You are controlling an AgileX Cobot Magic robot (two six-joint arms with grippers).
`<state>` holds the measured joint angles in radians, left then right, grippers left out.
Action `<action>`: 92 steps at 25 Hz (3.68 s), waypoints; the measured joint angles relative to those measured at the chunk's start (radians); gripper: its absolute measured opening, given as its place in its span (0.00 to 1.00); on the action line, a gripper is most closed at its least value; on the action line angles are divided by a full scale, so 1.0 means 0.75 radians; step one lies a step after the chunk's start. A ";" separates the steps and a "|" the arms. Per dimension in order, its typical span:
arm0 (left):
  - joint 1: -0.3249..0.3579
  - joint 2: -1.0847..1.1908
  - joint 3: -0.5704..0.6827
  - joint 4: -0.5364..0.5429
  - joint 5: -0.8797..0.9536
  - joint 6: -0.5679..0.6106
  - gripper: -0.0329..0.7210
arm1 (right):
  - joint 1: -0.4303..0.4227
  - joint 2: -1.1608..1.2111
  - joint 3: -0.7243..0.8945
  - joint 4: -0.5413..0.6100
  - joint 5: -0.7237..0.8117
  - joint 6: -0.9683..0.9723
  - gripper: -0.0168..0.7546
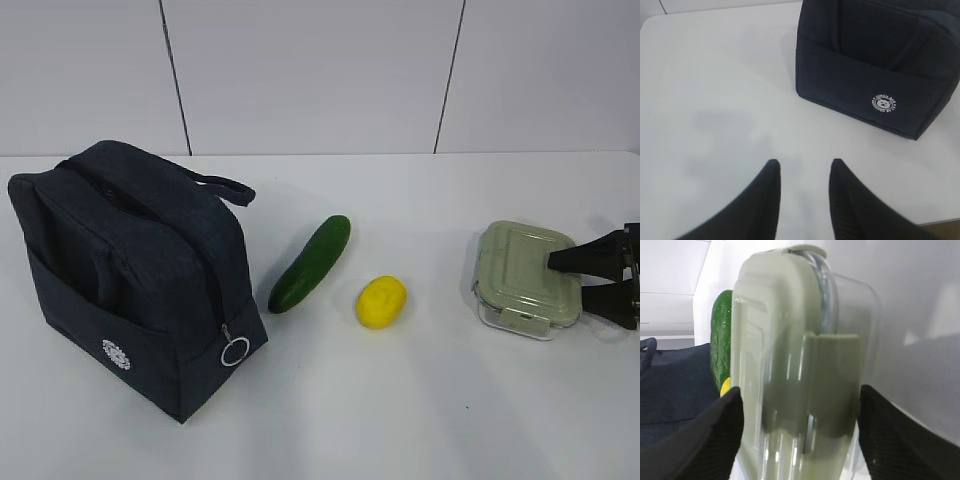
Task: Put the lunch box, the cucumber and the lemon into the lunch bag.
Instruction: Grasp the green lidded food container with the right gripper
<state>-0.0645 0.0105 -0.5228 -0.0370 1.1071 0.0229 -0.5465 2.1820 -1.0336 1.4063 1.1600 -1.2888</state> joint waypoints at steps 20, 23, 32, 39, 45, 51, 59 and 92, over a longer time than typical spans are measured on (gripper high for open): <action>0.000 0.000 0.000 0.000 0.000 0.000 0.36 | 0.023 0.008 0.000 0.000 -0.006 0.000 0.72; 0.000 0.000 0.000 0.000 0.000 0.000 0.36 | 0.023 0.008 0.000 0.000 -0.006 0.000 0.71; 0.000 0.000 0.000 0.000 0.000 0.000 0.36 | 0.023 0.011 0.000 -0.003 -0.006 0.000 0.67; 0.000 0.000 0.000 0.000 0.000 0.000 0.36 | 0.023 0.011 0.000 -0.003 -0.006 0.000 0.67; 0.000 0.000 0.000 0.000 0.000 0.000 0.36 | 0.023 0.011 0.000 -0.003 -0.007 0.000 0.63; 0.000 0.000 0.000 0.000 0.000 0.000 0.36 | 0.023 0.011 0.000 -0.005 -0.007 0.000 0.58; 0.000 0.000 0.000 0.000 0.000 0.000 0.36 | 0.023 0.011 0.000 -0.007 -0.002 0.003 0.55; 0.000 0.000 0.000 0.000 0.000 0.000 0.36 | 0.023 0.011 -0.002 -0.041 0.011 0.023 0.52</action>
<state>-0.0645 0.0105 -0.5228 -0.0370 1.1071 0.0229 -0.5291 2.1899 -1.0353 1.3752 1.1681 -1.2714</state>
